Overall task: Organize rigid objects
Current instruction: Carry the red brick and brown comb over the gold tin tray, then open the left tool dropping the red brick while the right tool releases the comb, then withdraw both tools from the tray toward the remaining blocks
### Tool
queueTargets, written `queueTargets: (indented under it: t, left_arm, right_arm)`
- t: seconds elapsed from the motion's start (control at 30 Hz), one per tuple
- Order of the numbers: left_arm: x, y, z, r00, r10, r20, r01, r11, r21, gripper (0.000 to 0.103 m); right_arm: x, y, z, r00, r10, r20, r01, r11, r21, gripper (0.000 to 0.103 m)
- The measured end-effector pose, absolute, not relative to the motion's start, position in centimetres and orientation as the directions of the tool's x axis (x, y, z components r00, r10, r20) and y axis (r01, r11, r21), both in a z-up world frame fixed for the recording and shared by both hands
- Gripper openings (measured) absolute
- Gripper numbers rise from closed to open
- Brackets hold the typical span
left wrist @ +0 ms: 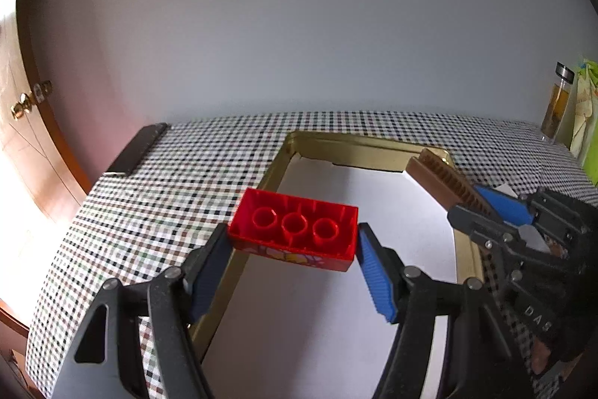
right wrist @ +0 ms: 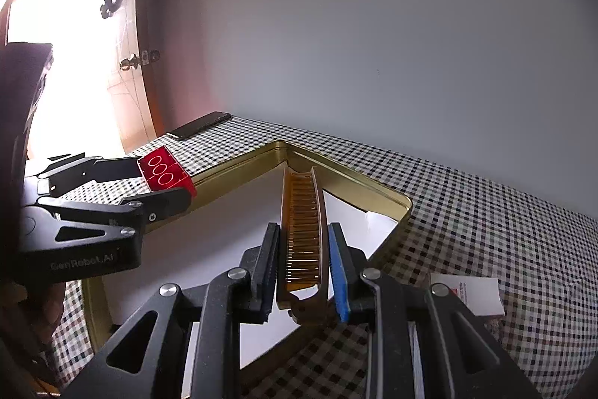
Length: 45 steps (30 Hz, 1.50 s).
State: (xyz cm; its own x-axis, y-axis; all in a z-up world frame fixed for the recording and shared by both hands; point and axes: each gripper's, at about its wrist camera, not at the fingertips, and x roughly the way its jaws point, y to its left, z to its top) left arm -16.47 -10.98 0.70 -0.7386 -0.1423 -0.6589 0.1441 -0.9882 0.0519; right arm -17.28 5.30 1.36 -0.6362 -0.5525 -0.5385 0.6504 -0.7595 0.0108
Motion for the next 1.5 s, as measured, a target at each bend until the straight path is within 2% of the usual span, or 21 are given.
queueTargets:
  t: [0.3, 0.73, 0.87, 0.97, 1.03, 1.07, 1.27, 1.33, 1.5]
  left_arm:
    - [-19.8, -11.4, -0.5, -0.656, -0.149, -0.740, 0.150, -0.987, 0.066, 0.067]
    - [-20.5, -11.0, -1.2, -0.624, -0.140, -0.769, 0.102, -0.990, 0.097, 0.067]
    - [-20.2, -11.1, -1.0, -0.638, -0.146, -0.756, 0.105, -0.989, 0.102, 0.076]
    - [-20.0, -11.2, -0.8, -0.647, -0.147, -0.749, 0.112, -0.989, 0.098, 0.087]
    - [-19.7, -11.2, -0.6, -0.662, -0.144, -0.736, 0.118, -0.989, 0.088, 0.089]
    - [-19.5, -11.2, -0.5, -0.667, -0.141, -0.732, 0.119, -0.990, 0.082, 0.091]
    - [-17.9, -10.6, -0.2, -0.701, -0.126, -0.702, 0.139, -0.990, 0.038, 0.097]
    - [-17.1, -10.2, -0.1, -0.713, -0.129, -0.689, 0.145, -0.989, 0.035, 0.098]
    - [-14.7, -8.5, 0.4, -0.750, -0.130, -0.649, 0.149, -0.988, 0.026, 0.100]
  right_arm:
    - [-18.8, 3.8, 0.6, -0.598, -0.540, -0.593, 0.658, -0.753, 0.021, 0.028]
    - [-18.8, 2.8, -0.8, -0.560, -0.527, -0.639, 0.676, -0.737, 0.015, 0.028]
    - [-18.6, 2.8, -0.8, -0.557, -0.538, -0.633, 0.677, -0.736, 0.029, 0.029]
    - [-18.4, 3.2, -0.6, -0.559, -0.549, -0.621, 0.675, -0.737, 0.043, 0.036]
    - [-18.0, 3.7, -0.3, -0.569, -0.551, -0.611, 0.669, -0.742, 0.045, 0.052]
    - [-17.8, 3.9, -0.1, -0.573, -0.553, -0.604, 0.667, -0.743, 0.048, 0.054]
    - [-16.1, 5.1, 1.3, -0.593, -0.572, -0.567, 0.660, -0.748, 0.065, 0.058]
    - [-15.6, 5.8, 1.5, -0.598, -0.579, -0.554, 0.658, -0.750, 0.072, 0.064]
    - [-14.8, 6.6, 1.1, -0.606, -0.586, -0.538, 0.653, -0.753, 0.085, 0.065]
